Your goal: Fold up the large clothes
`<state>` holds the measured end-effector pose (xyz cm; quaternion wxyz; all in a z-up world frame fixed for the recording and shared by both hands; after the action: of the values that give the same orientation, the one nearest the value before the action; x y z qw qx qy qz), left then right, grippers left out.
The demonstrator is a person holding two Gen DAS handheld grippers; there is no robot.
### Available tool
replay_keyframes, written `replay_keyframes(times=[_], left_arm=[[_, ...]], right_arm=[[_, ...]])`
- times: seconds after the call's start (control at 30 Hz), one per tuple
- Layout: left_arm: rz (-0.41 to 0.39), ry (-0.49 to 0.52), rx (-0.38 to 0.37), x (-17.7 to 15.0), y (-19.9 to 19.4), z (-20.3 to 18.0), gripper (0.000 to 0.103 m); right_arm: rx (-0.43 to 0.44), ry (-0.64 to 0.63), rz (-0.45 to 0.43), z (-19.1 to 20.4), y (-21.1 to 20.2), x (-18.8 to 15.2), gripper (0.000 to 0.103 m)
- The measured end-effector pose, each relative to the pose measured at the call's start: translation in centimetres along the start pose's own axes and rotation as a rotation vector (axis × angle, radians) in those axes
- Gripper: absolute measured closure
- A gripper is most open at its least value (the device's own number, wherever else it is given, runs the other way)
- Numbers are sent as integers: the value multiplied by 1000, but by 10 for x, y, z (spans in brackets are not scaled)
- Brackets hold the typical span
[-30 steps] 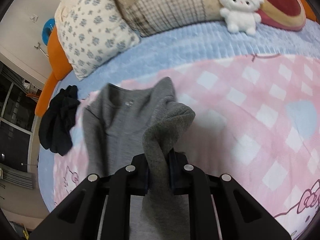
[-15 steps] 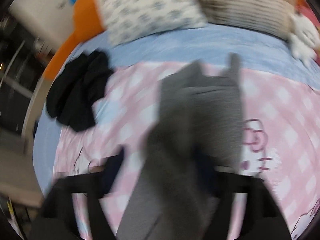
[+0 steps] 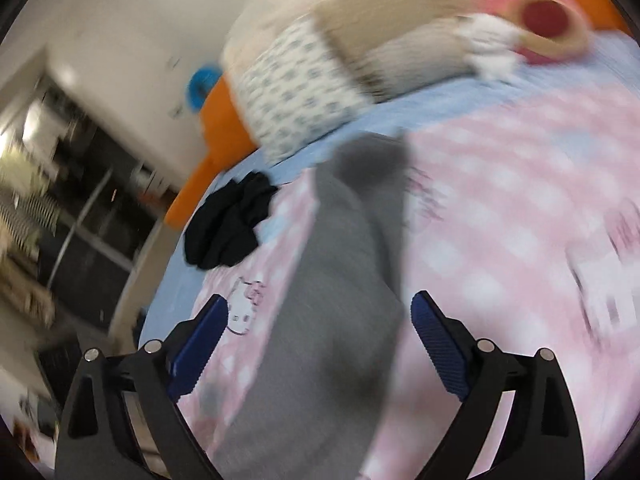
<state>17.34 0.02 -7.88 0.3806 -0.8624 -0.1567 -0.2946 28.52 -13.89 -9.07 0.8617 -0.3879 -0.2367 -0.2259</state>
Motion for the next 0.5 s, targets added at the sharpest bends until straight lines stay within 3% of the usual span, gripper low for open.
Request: replay_keyframes(times=[0.07, 0.13, 0.23, 0.33, 0.5], left_arm=[[64, 35, -8, 38, 35, -1, 14], [141, 97, 92, 75, 80, 11, 14], [291, 192, 255, 118, 158, 28, 16], [376, 211, 403, 144, 212, 50, 24], [482, 247, 610, 153, 266, 82, 26]], right_arm=[[36, 25, -36, -1, -24, -35, 27], [59, -44, -56, 23, -45, -83, 27], [53, -153, -13, 66, -54, -139, 21], [-15, -216, 17, 103, -50, -187, 19], [-58, -193, 46, 130, -31, -213, 19]])
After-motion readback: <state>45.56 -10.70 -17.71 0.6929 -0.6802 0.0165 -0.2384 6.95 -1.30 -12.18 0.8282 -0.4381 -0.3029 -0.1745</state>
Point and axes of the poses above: each gripper's, at about its wrist camera, not at the fingertips, and y roughly the way its jaws point, z to its left, x to its top, the point moved 9 cm from there along y, roughly the way its jaws point, and after that the axes turned 4 degrees about -z, right-handed, at the moved point
